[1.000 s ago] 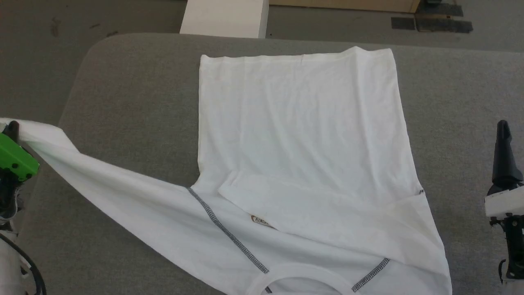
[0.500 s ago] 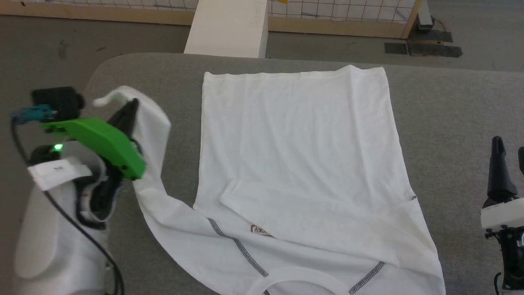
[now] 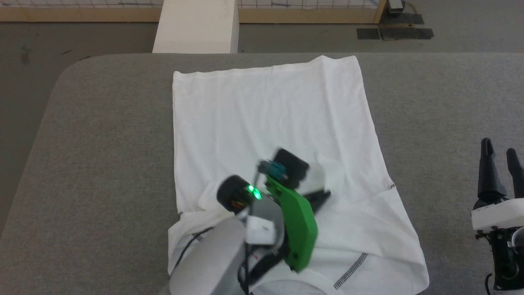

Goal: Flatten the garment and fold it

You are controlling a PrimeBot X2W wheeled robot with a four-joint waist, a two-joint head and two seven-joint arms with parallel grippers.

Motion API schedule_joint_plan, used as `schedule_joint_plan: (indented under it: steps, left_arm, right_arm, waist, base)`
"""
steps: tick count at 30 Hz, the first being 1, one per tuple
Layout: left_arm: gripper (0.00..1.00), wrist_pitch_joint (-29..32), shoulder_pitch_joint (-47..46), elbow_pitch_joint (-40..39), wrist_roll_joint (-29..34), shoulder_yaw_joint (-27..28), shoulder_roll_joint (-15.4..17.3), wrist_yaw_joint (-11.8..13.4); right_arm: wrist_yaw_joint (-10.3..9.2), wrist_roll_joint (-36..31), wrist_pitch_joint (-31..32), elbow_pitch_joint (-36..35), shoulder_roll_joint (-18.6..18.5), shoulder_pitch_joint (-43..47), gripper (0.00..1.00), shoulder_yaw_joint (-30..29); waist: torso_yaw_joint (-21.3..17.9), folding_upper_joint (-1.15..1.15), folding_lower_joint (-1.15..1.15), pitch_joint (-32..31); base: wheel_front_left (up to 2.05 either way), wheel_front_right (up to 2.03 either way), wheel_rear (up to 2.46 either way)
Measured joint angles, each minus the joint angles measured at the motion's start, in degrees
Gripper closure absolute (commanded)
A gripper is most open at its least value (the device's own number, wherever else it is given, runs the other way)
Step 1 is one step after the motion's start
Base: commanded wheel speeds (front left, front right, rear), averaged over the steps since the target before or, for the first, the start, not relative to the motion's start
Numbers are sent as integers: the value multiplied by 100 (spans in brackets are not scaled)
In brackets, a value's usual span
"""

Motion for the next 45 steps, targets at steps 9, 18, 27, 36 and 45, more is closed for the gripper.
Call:
schedule_joint_plan:
  steps: [9, 18, 27, 36, 45]
  left_arm:
    - [93, 1026, 40, 414, -337, -1637, 810, -2]
    - [0, 818, 230, -133, -1789, -536, 537, 153]
    - [0, -1695, 143, -423, -1129, 1527, 1144, 924]
    - [0, -3968, 483, -148, -160, 2256, 1250, 1578]
    - [0, -4143, 586, -623, 149, 2461, 913, 1573]
  right_arm:
    - [0, 43, -138, 131, -1, -4, 0, -5]
    - [0, 30, -141, 165, 0, -58, 0, 59]
    - [0, -155, 183, 88, 0, -364, 0, 353]
    - [0, -467, 995, 197, 0, -1117, 0, 467]
    - [0, -1326, 2551, 946, -521, -3349, 0, 498]
  waist:
    - [-213, 0, 0, 240]
    - [11, 0, 0, 211]
    - [219, 0, 0, 131]
    - [263, 0, 0, 334]
    - [382, 0, 0, 919]
  base:
    - [0, 0, 0]
    - [0, 0, 0]
    - [0, 0, 0]
    - [0, 0, 0]
    - [0, 0, 0]
